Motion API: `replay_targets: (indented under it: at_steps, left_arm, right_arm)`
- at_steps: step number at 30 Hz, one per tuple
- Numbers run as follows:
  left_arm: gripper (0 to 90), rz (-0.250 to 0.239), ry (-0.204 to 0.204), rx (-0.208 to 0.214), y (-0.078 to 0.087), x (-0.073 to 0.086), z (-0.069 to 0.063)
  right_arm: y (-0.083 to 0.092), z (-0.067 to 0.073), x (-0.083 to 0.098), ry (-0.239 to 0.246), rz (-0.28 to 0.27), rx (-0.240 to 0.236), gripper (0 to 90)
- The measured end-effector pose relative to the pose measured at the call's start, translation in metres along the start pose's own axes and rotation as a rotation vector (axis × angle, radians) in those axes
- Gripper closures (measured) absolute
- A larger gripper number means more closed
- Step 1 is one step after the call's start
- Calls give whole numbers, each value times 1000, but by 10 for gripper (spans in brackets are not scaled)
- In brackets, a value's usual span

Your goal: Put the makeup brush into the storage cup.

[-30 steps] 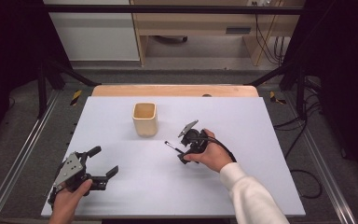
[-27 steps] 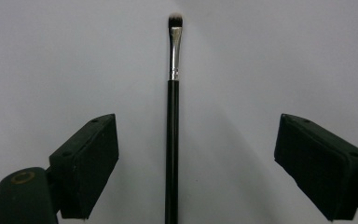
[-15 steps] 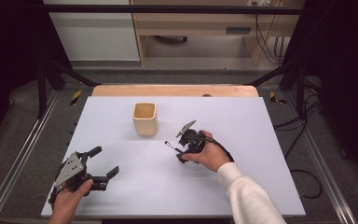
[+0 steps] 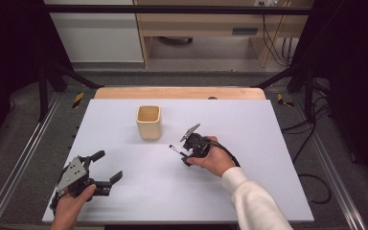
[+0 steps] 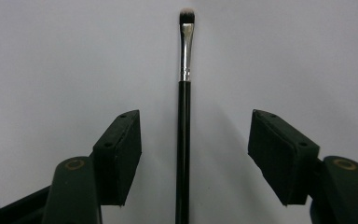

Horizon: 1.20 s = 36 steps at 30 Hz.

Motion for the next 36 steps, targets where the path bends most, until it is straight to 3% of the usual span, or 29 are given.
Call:
replay_targets:
  at_steps: [16,36]
  left_arm:
    - [19,-2,-1,9,-1,0,-1]
    - [19,0,-2,12,-1,0,-1]
  right_arm:
    - [-1,3,1,17,8,-17,516]
    - [-2,7,0,-6,13,-27,704]
Point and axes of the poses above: each handheld gripper's, and its own axes: y roughly backward along the jaws, x roughly out of its underside, z roughly to its left, the point moved 1 cm from there along -y, roughly forward along the jaws, and after that the axes turned 2 degrees about -z, right-handed, at the moved point
